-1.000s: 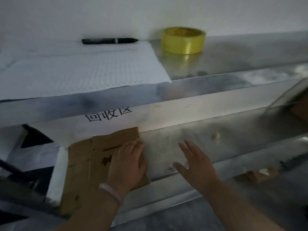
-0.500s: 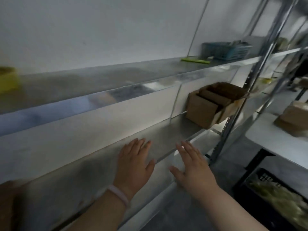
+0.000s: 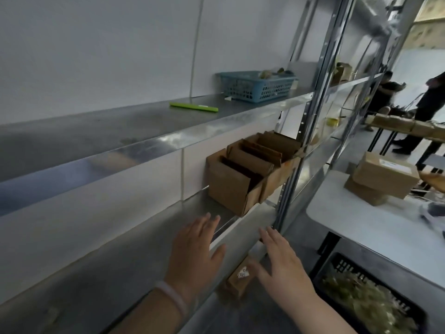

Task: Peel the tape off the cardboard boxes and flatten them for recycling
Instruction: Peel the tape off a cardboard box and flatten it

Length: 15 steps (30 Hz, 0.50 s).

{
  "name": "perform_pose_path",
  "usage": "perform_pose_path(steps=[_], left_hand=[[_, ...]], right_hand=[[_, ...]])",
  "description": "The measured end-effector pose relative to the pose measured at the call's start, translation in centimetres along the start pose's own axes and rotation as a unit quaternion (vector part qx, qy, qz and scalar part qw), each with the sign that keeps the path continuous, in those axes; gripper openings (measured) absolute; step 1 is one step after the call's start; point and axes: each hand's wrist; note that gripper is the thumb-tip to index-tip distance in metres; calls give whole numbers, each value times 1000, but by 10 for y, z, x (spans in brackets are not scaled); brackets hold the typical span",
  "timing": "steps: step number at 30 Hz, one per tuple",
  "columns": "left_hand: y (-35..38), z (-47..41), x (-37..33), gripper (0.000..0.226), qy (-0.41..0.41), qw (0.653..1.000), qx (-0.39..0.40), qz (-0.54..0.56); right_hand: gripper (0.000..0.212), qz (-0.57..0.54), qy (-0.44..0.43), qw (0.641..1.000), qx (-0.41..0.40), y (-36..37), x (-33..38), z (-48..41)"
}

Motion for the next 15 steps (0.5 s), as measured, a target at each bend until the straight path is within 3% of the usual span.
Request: perform_pose_path(steps=[7, 15], left_hand=[[73, -94, 15, 68, -26, 995, 73, 68], [105, -175, 10, 68, -33, 993, 89, 74]], right_hand=[[73, -41, 41, 998, 14, -5, -41, -107], [67, -167, 118, 979, 25, -4, -74, -190]])
Point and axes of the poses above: each hand's wrist, its own z-axis away from the middle knuckle, its own y-axis out of the palm, x = y × z, and after that the axes turned 4 degrees about -z, right-handed
